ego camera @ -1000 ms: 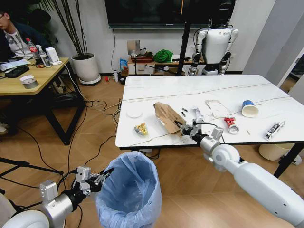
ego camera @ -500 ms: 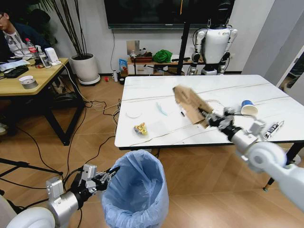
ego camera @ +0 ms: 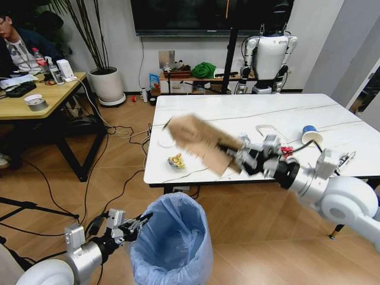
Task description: Pick up the trash bin and place the trash from the table into it.
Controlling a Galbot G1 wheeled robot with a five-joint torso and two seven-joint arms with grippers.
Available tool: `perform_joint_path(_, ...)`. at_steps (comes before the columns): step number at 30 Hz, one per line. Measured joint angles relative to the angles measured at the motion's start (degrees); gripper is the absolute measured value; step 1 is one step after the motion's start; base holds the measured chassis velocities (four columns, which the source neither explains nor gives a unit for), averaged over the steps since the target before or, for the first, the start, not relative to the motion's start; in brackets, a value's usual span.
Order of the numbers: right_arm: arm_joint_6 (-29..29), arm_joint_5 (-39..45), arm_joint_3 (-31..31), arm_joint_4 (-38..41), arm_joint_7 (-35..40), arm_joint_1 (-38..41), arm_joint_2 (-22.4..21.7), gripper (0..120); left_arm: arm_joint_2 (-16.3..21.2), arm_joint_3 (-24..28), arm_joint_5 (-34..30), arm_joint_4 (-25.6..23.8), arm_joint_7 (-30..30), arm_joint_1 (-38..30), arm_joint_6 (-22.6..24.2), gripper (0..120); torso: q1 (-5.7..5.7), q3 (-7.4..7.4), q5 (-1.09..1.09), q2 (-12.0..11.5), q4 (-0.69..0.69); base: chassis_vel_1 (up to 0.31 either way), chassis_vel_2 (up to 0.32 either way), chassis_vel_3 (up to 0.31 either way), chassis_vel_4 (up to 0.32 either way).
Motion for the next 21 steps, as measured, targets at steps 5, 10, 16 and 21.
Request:
perform_joint_path(5,0.23,-2.48,-1.09,0.21,-2.82,-0.27,-1.61,4,-0.23,1.43,-0.28,0.46,-0.14,-1.92,0.19,0,0.00,0.00,0.00,0.00,0.00,0.000,0.000,0.000,0.000)
perform_joint_path(10,0.16,-4.63,-2.32,0.24,-6.01,-0.87,-2.04,4,-0.22,3.54,-0.80,2.02,-0.11,-5.31,0.20,0,0.00,0.00,0.00,0.00,-0.01,0.000,0.000,0.000,0.000)
perform_joint_path(16,-0.55,-5.35,-4.16,-0.54,-7.21,-0.44,-2.89,4,-0.06,6.76,-1.42,3.36,-0.06,-8.99,0.26,0,0.00,0.00,-0.01,0.00,0.00,0.000,0.000,0.000,0.000)
perform_joint_path(21,-0.67,-5.52,-4.57,-2.55,-7.71,-0.24,-3.37,4,0.66,10.18,-2.80,4.83,-0.05,-13.34,0.45,0,0.00,0.00,0.01,0.00,-0.01,0.000,0.000,0.000,0.000)
